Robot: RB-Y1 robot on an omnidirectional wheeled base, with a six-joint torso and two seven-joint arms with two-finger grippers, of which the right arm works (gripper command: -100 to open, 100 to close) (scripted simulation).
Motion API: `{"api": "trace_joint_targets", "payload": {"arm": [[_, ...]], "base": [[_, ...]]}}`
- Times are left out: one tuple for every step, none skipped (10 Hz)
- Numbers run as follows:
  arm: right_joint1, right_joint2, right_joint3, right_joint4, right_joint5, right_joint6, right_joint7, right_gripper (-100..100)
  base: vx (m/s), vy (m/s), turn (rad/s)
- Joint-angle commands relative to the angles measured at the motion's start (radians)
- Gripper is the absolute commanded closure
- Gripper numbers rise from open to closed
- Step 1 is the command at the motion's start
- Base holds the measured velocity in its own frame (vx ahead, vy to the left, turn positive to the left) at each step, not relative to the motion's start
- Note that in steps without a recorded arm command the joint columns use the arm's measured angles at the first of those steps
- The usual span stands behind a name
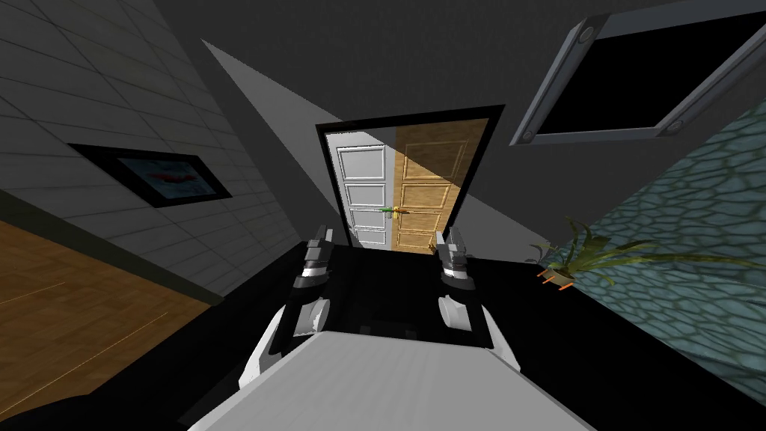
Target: Pull the door open
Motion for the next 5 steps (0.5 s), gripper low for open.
{"api": "trace_joint_targets", "payload": {"arm": [[-0.026, -0.009, -0.007, 0.044, -0.011, 0.001, 0.002, -100], [-0.041, -0.014, -0.009, 0.07, -0.016, 0.002, 0.004, -100], [-0.057, -0.019, -0.011, 0.098, -0.022, 0.003, 0.006, -100], [-0.073, -0.023, -0.014, 0.127, -0.029, 0.004, 0.009, -100], [-0.09, -0.028, -0.017, 0.157, -0.035, 0.006, 0.011, -100]], "base": [[0.084, 0.016, 0.008], [0.092, 0.018, 0.008], [0.102, 0.02, 0.007], [0.106, 0.031, 0.01], [0.1, 0.025, 0.007]]}}
